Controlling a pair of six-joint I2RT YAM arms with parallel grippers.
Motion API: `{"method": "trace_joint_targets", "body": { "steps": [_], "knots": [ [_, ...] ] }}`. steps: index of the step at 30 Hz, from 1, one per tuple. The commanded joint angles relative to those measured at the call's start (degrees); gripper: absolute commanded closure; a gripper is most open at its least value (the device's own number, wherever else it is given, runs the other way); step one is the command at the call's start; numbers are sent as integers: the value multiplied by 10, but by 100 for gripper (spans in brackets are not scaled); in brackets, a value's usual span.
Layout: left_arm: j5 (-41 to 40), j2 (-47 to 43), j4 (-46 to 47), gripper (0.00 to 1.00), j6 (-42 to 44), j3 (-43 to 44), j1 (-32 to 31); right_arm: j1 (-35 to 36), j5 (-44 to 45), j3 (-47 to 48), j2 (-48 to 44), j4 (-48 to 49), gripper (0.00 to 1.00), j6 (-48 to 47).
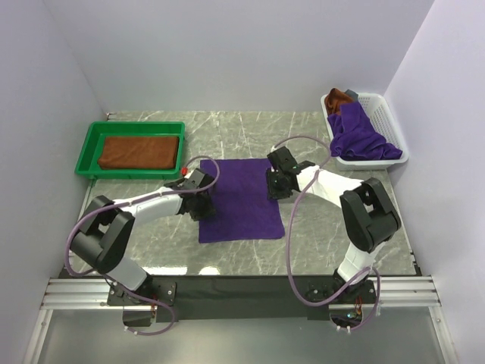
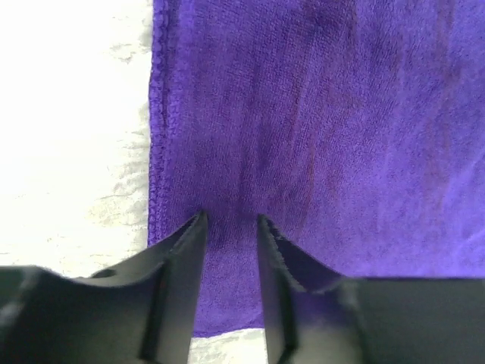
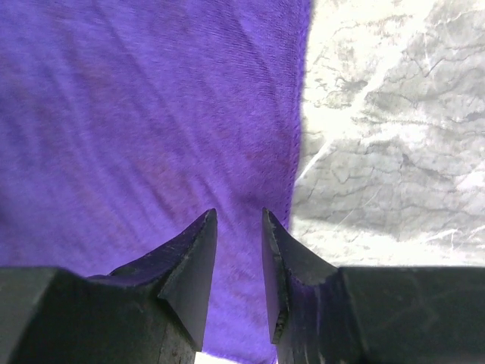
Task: Fold and stack the towels
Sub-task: Fold the towel
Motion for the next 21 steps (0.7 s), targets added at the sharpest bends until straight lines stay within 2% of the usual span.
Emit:
{"method": "trace_joint_targets", "body": {
  "steps": [1,6,13,18,21],
  "knots": [
    [-15,-3,-4,64,-15,-47,-2,-2,26,-9,27,2,63,-13],
    [13,-23,-10,66,-27,-101,-10,-2,53,-33,37,-17,67,-15],
    [66,-46,-31,63,-57,-119,-73,-2,94,-82,-2,-85,72,12],
    [59,-61,-70,59,-83,-99,-128,-5,85,-132,-54,-90,72,23],
    [18,-92,-95,50,-86,-73,-128,-6,73,-122,-86,-92,72,12]
  ]
}}
